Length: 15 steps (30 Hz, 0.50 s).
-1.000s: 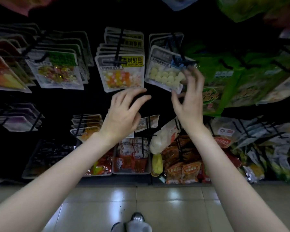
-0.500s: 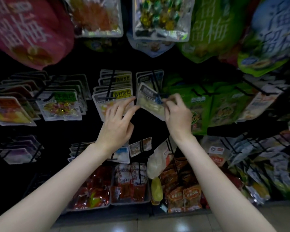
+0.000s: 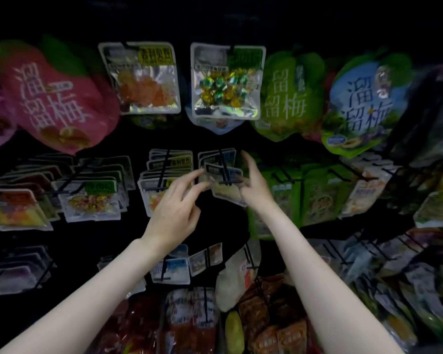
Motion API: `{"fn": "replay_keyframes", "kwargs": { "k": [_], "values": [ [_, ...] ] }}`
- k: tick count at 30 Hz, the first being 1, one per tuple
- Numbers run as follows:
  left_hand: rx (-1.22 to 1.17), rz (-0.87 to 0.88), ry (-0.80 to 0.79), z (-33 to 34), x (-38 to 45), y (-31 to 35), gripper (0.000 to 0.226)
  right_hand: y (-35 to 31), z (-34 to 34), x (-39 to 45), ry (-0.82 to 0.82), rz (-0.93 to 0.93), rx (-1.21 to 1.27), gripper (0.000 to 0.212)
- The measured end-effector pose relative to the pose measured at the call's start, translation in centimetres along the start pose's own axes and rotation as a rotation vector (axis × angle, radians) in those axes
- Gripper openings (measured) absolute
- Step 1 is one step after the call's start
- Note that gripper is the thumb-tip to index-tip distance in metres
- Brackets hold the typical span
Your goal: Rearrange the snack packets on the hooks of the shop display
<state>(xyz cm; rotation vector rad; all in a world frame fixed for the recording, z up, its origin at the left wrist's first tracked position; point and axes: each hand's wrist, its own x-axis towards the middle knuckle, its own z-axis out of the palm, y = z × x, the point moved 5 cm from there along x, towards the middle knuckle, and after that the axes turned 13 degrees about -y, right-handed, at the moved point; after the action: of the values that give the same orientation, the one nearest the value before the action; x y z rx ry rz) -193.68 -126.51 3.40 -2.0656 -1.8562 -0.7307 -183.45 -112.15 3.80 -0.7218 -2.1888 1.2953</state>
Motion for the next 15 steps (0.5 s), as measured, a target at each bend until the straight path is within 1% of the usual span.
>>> {"fn": "replay_keyframes", "kwargs": {
  "k": [2,4,6,7,9,11,13,15],
  "values": [
    [-0.035,-0.001,0.034,-1.4,0.3,0.2,0.038,-1.6,-1.2,-1.2,0.068,-0.086,0.095,0.059],
    [-0.092,-0.029,0.086,-3.2,1.3,0.3,0.039,-4.3,-2.9,-2.3,0.161,-0.172,0.178,0.046],
    [-0.169,-0.081,0.138,-5.1,2.7,0.2,0.041,-7.9,-4.6,-2.7,0.263,-0.251,0.086,0.041],
    [-0.199,-0.112,0.155,-5.9,3.6,0.1,0.04,-9.6,-5.2,-2.6,0.302,-0.273,0.001,0.045],
    [-0.223,-0.169,0.177,-7.2,5.1,0.0,0.043,-12.0,-5.8,-1.3,0.32,-0.25,-0.085,0.064],
    [-0.245,-0.201,0.188,-8.2,6.1,-0.1,0.046,-13.0,-6.0,0.4,0.295,-0.174,-0.007,0.08],
    [-0.259,-0.209,0.201,-8.8,6.4,-0.3,0.047,-13.6,-6.2,1.7,0.294,-0.141,0.081,0.083],
    [-0.256,-0.213,0.211,-9.2,6.1,-0.6,0.048,-14.0,-6.2,2.1,0.304,-0.154,0.107,0.08]
  ]
}}
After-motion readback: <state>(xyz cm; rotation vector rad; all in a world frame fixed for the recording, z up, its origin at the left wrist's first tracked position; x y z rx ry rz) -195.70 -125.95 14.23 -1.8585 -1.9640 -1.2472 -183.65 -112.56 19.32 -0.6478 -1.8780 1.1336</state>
